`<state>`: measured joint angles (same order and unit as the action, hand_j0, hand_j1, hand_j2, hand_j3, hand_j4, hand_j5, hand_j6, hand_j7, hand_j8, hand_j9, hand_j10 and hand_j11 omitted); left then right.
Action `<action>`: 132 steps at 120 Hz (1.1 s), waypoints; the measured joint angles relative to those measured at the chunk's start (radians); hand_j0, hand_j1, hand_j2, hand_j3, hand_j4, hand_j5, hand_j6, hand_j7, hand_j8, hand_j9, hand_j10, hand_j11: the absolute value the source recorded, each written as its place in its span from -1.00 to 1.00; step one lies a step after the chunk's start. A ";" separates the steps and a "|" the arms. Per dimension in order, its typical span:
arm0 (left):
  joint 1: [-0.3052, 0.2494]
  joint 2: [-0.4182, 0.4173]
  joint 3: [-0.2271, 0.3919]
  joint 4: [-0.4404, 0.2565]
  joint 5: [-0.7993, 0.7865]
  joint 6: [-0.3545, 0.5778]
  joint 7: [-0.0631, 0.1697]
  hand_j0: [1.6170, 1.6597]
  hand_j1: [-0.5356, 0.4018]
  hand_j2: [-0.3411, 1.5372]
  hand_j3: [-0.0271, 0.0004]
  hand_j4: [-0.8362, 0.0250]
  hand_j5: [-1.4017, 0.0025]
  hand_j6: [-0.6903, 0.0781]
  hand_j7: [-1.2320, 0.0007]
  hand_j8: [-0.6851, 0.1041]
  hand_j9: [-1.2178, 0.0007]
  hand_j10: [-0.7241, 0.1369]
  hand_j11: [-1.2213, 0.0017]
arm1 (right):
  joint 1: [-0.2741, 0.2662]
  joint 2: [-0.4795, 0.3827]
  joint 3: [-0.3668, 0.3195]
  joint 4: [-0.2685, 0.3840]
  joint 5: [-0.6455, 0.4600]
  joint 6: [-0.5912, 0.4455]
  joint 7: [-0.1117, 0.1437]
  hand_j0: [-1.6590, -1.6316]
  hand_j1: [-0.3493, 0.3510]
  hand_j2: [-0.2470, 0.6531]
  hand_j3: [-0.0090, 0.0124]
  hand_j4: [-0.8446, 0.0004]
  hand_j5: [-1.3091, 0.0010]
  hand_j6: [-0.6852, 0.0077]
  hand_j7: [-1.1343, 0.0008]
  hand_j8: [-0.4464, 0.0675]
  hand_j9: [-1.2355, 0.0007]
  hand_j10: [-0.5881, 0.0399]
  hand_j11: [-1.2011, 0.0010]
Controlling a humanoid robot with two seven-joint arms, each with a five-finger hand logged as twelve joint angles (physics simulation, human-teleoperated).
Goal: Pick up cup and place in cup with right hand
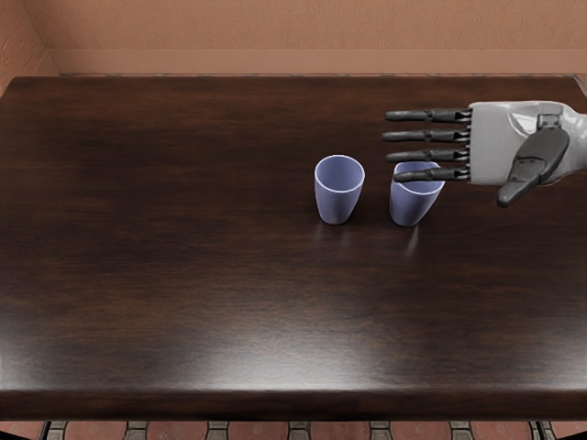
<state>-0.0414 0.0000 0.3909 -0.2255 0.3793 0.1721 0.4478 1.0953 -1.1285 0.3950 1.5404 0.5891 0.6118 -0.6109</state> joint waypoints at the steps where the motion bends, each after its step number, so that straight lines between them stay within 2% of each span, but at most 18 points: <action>1: 0.000 0.000 0.000 0.000 0.000 0.000 0.000 0.92 0.89 -0.64 0.96 0.94 1.00 0.79 1.00 0.73 1.00 0.68 1.00 | 0.000 0.000 0.000 0.000 0.000 0.000 0.000 -0.93 -0.89 -0.47 -0.16 0.94 0.94 0.91 0.93 0.64 0.93 0.79 0.93; 27: 0.000 0.000 0.002 0.000 0.000 0.000 0.000 0.92 0.89 -0.64 0.96 0.94 1.00 0.80 1.00 0.74 1.00 0.68 1.00 | 0.013 0.016 -0.001 -0.002 -0.014 0.000 0.000 -0.93 -0.89 -0.47 -0.16 0.94 0.94 0.91 0.93 0.64 0.93 0.79 0.93; 57: 0.000 0.000 0.001 0.000 0.000 0.000 0.000 0.92 0.89 -0.64 0.96 0.94 1.00 0.80 1.00 0.74 1.00 0.68 1.00 | 0.105 0.153 -0.001 -0.077 -0.173 0.000 0.000 -0.93 -0.89 -0.47 -0.16 0.93 0.94 0.90 0.93 0.63 0.93 0.78 0.93; 68: 0.000 0.000 0.000 0.000 0.000 0.000 0.000 0.92 0.89 -0.64 0.97 0.94 1.00 0.80 1.00 0.74 1.00 0.68 1.00 | 0.156 0.218 -0.006 -0.116 -0.258 0.000 0.000 -0.93 -0.89 -0.47 -0.16 0.93 0.94 0.90 0.93 0.63 0.93 0.78 0.93; 80: -0.005 0.000 0.000 0.000 0.000 0.000 0.000 0.92 0.89 -0.64 0.97 0.94 1.00 0.80 1.00 0.73 1.00 0.68 1.00 | 0.231 0.304 -0.070 -0.194 -0.352 0.000 0.000 -0.93 -0.89 -0.47 -0.16 0.93 0.94 0.90 0.93 0.63 0.93 0.78 0.93; 97: -0.009 0.000 0.000 0.000 0.000 0.000 0.000 0.92 0.89 -0.64 0.97 0.94 1.00 0.80 1.00 0.74 1.00 0.68 1.00 | 0.307 0.418 -0.135 -0.333 -0.454 0.000 0.000 -0.93 -0.89 -0.46 -0.16 0.93 0.94 0.89 0.93 0.62 0.93 0.78 0.93; 113: -0.009 0.000 0.000 0.000 0.000 0.000 0.000 0.92 0.89 -0.64 0.97 0.94 1.00 0.80 1.00 0.74 1.00 0.68 1.00 | 0.411 0.551 -0.258 -0.456 -0.517 -0.001 0.000 -0.93 -0.90 -0.47 -0.16 0.93 0.94 0.89 0.93 0.62 0.94 0.78 0.93; 132: -0.009 0.000 0.000 0.000 0.000 0.000 0.000 0.92 0.89 -0.64 0.97 0.94 1.00 0.80 1.00 0.74 1.00 0.68 1.00 | 0.470 0.634 -0.325 -0.517 -0.609 -0.010 0.000 -0.93 -0.90 -0.47 -0.16 0.93 0.94 0.89 0.93 0.62 0.94 0.78 0.93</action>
<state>-0.0506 0.0000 0.3911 -0.2255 0.3791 0.1721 0.4479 1.5657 -0.4948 0.0697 1.0233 -0.0203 0.6013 -0.6109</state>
